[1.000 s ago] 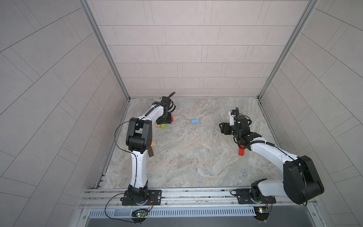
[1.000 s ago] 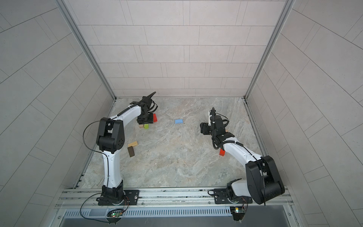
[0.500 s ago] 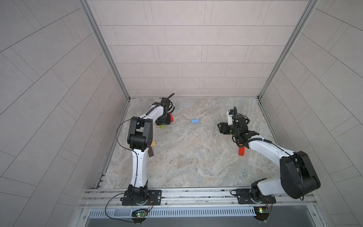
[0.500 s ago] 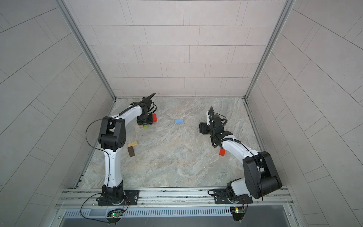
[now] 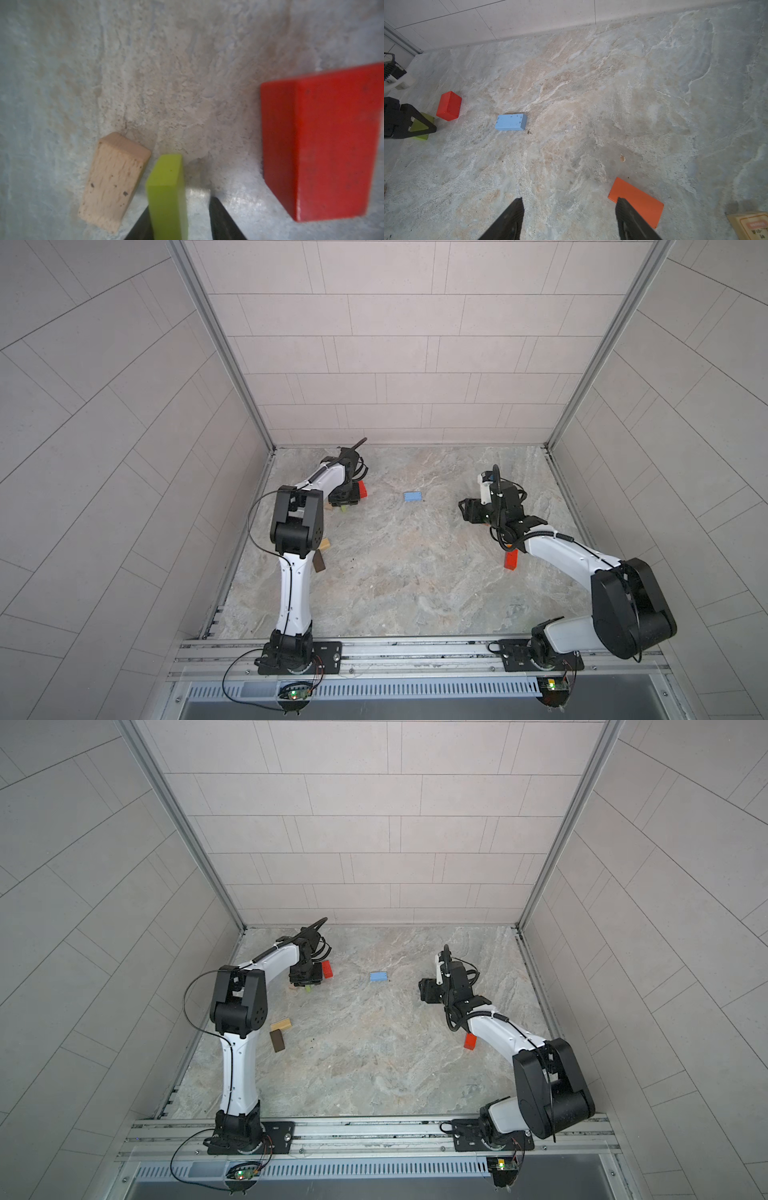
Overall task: Build the wood block tower
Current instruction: 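Lower the left gripper and close it on the lime green block, then carry the lime green block toward the table center and release it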
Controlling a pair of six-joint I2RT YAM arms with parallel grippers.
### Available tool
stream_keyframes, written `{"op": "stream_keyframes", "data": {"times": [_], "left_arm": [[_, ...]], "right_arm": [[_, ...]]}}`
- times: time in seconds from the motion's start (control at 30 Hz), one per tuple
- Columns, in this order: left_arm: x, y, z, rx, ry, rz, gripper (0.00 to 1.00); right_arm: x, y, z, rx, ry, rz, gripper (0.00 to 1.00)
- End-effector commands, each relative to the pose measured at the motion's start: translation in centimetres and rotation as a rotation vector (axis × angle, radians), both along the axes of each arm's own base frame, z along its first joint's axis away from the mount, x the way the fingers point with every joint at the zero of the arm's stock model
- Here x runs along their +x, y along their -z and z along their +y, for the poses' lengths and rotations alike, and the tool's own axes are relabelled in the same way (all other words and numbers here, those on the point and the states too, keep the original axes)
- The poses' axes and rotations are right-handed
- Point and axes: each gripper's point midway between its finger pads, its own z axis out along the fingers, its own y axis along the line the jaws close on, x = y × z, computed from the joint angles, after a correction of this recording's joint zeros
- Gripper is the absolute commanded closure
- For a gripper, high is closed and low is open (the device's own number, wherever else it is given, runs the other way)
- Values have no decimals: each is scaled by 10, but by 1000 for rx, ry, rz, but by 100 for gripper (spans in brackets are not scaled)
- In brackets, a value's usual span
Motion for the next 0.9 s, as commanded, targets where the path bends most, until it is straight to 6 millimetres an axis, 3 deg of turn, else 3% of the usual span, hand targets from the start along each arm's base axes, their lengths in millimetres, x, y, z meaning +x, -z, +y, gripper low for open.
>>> {"op": "stream_keyframes", "data": {"times": [0.0, 0.2, 0.47, 0.6, 0.87], "left_arm": [[0, 0, -1, -7, -3, 14, 66], [-3, -6, -6, -38, -7, 13, 82], [-29, -39, -32, -69, 19, -18, 95], [-55, -45, -55, -70, 33, -9, 99], [-102, -47, -129, -67, 121, -40, 99]], "right_arm": [[3, -6, 5, 13, -5, -11, 29], [1, -6, 5, 13, -7, -8, 29], [-5, -12, 7, 25, 9, -14, 33], [-7, -16, -2, 23, 67, 9, 34], [-35, -15, -20, -10, 113, 52, 34]]}}
